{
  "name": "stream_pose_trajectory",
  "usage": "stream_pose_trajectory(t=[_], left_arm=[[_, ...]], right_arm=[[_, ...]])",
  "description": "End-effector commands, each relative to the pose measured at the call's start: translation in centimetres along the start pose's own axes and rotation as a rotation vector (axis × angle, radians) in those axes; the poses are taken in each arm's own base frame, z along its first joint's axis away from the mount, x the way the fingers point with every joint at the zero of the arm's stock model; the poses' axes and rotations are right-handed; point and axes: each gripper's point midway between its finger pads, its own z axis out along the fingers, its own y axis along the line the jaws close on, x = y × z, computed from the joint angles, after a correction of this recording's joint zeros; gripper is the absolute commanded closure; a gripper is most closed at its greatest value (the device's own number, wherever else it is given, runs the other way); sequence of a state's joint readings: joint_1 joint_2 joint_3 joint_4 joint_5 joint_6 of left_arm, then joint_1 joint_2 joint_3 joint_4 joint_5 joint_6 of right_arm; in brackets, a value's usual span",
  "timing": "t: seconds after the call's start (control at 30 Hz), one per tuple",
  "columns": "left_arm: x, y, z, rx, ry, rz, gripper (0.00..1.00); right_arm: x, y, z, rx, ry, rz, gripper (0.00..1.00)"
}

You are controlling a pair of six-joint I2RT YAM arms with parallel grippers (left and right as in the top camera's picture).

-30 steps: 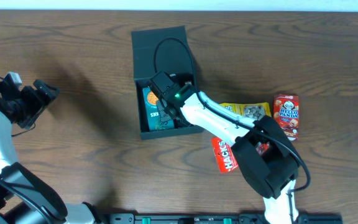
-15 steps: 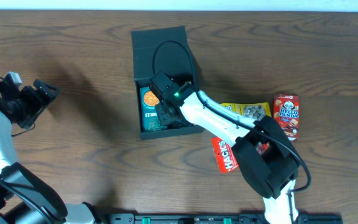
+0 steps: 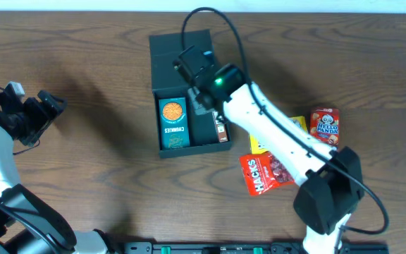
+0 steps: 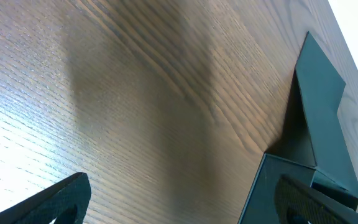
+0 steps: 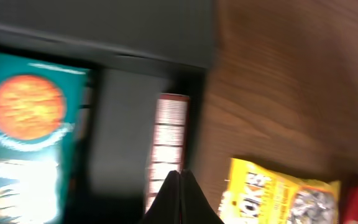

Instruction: Pack container

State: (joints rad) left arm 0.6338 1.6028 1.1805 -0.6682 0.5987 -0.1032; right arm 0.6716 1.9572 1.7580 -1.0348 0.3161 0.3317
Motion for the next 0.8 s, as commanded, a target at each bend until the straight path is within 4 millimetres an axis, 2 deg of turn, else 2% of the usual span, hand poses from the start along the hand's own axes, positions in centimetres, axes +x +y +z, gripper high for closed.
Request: stream_pose_trajectory(t=[0.0,0.07,0.17,0.43,0.77], left_arm=[[-1.0,-0.4,-0.9,-0.001,-0.038,0.033,0.05],[-1.0,-0.5,-0.9,0.000,-0.040,0.034,0.05],[-1.1,-0.5,-0.9,0.000,-0.041,0.034,0.05],[-1.1,-0.5,-0.9,0.000,-0.041,0.034,0.05],[-1.1,-0.5,-0.9,0.000,-0.041,0.034,0.05]], right_arm=[[1.4,-1.7,2.0,0.043,0.057,-0.001,0.98],[2.6,-2.0,3.2,0.037,0.094,0.003,0.98],[3.5,-1.6,3.9,0.014,0.117,0.002,0.98],[3.6,-1.3,4.6,0.012,0.119,-0.001,0.99],[4.8,-0.2,6.6,-0.015,0.177,-0.031,0.99]])
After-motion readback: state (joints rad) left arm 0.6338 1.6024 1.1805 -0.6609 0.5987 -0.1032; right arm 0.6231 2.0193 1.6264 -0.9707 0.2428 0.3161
